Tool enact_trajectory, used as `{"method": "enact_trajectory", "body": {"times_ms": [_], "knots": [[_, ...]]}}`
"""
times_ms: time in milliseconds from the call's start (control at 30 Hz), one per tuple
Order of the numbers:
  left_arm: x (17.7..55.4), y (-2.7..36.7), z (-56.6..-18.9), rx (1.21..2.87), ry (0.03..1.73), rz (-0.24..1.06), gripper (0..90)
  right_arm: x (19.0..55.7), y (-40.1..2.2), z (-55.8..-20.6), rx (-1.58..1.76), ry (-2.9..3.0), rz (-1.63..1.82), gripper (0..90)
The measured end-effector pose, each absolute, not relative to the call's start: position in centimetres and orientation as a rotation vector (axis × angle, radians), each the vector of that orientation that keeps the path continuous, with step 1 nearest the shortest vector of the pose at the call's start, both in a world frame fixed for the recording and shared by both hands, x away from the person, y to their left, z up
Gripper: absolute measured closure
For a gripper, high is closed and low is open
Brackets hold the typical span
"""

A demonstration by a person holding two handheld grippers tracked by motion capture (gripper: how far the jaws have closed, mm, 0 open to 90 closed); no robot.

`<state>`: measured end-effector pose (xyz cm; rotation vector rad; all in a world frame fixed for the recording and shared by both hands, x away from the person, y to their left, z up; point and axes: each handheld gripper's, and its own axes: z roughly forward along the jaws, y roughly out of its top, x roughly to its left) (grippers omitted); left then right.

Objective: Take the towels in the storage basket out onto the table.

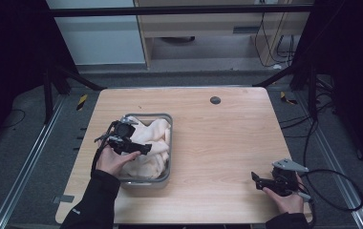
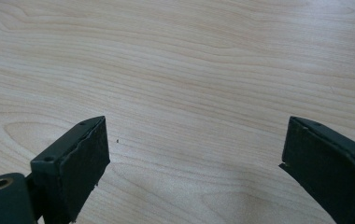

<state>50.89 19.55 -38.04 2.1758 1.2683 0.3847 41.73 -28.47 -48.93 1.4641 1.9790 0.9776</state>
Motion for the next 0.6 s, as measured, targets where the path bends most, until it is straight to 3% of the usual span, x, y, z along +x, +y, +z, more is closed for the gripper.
{"method": "enact_trajectory", "body": {"times_ms": [600], "knots": [[51.5, 19.7, -41.8, 2.200, 1.341, 0.300, 3.5, 41.9, -28.4, -49.1, 1.473, 2.006, 0.945, 3.5]]}}
